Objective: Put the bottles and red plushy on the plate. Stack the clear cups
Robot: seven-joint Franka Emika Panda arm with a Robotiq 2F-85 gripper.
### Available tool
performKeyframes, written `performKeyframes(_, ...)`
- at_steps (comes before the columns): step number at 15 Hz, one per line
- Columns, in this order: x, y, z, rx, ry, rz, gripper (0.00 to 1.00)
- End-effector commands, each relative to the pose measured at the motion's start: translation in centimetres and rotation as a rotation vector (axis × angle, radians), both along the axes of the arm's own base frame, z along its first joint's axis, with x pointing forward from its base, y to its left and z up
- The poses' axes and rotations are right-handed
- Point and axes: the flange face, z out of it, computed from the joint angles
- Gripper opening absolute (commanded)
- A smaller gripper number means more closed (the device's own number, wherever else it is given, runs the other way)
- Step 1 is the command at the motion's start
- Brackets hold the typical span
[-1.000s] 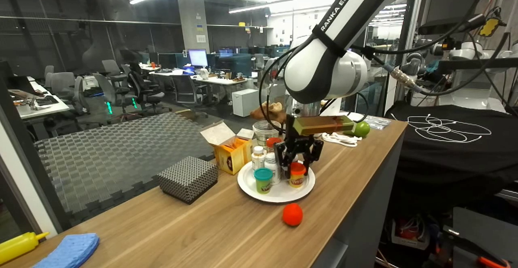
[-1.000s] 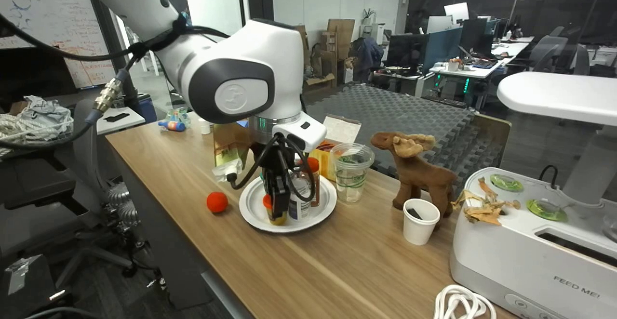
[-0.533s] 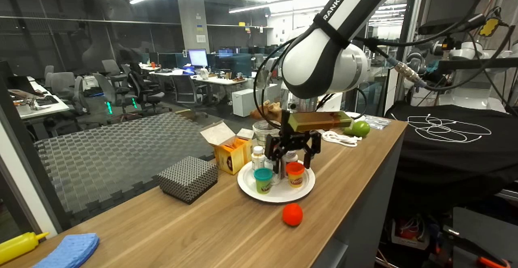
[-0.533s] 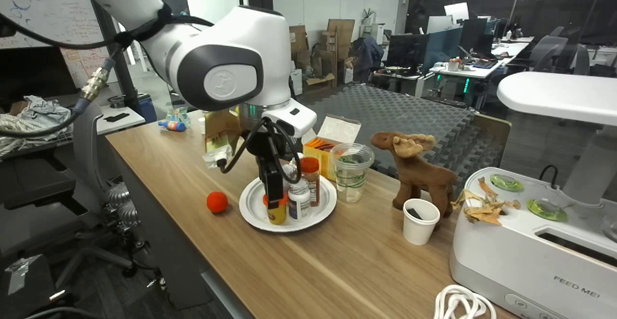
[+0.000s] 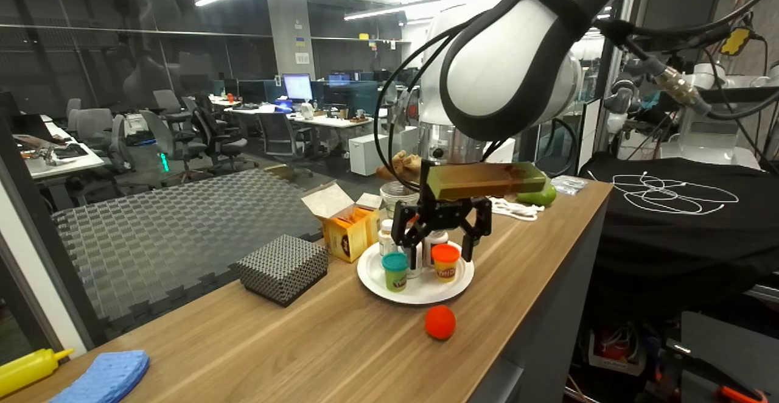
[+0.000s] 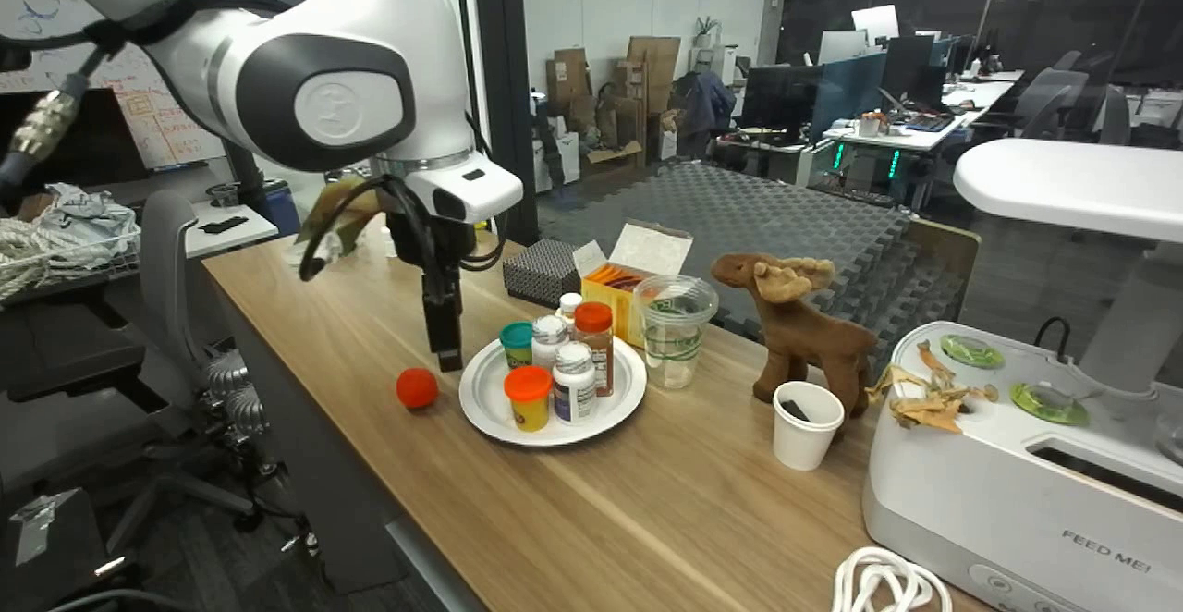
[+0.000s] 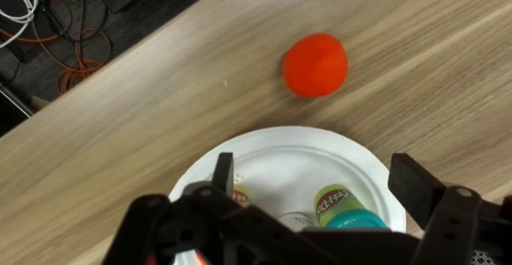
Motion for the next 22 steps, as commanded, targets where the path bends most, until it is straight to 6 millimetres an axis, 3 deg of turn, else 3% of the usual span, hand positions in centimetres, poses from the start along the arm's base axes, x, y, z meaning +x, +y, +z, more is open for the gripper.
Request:
performKeyframes(1,-2.5,1.6,0.3,0.024,0.021,-0.055,1.0)
performKeyframes(6,-2.0,2.8,-1.3,0.071,0.013,-0.045,1.0)
performKeyframes(13,-0.5,1.9,-3.6,0.073,0.04,-0.02,1.0)
performKeyframes(22,0.1,2.4,-5.6,0.105,0.095,0.078,1.0)
